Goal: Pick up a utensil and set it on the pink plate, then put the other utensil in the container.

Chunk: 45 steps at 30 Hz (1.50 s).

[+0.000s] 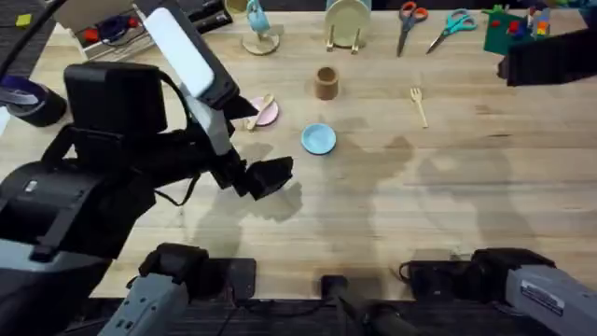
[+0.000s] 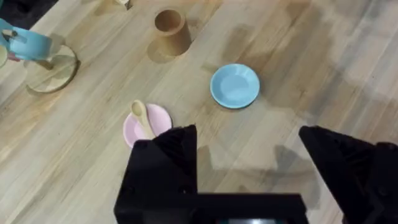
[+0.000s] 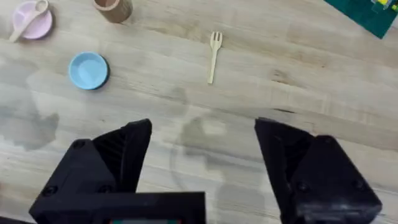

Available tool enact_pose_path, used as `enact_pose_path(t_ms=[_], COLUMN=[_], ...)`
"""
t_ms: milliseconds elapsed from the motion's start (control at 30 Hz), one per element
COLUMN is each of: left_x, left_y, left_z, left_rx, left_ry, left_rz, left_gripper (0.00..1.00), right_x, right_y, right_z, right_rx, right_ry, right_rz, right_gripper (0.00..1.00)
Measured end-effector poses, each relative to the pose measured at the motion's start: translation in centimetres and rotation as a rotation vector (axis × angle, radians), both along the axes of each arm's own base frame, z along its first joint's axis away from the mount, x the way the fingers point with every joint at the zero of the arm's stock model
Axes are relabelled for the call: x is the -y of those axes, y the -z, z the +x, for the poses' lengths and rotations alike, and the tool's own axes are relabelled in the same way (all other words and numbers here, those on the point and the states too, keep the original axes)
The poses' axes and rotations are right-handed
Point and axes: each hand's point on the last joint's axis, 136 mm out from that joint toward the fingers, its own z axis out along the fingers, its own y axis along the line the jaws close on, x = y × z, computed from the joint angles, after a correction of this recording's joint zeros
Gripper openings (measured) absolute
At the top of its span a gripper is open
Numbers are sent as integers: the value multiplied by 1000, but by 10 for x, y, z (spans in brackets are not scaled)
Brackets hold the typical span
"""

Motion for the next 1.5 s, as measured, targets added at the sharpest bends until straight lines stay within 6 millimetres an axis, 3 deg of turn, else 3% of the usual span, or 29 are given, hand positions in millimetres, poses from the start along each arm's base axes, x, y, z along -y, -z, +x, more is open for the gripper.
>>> enact_pose_path(t_ms=[200,600,1167,1500], left_x=[1,1,1,1], left_y=[-3,-5,-4,-4], left_z=[3,4,3,3], left_rx=[15,-3,-9,-9], left_ry=[-2,-25,-27,-27], left_rz=[-11,-35,-36,-36], left_gripper=[993,993,993,993], right_x=[5,25,32,31], right_y=[13,66,149,175], right_z=[13,49,122,136], right_rx=[-60,-269,-401,-437], right_ry=[18,43,42,57], right_rz=[1,-13,-5,6], right_gripper=[994,992,994,995])
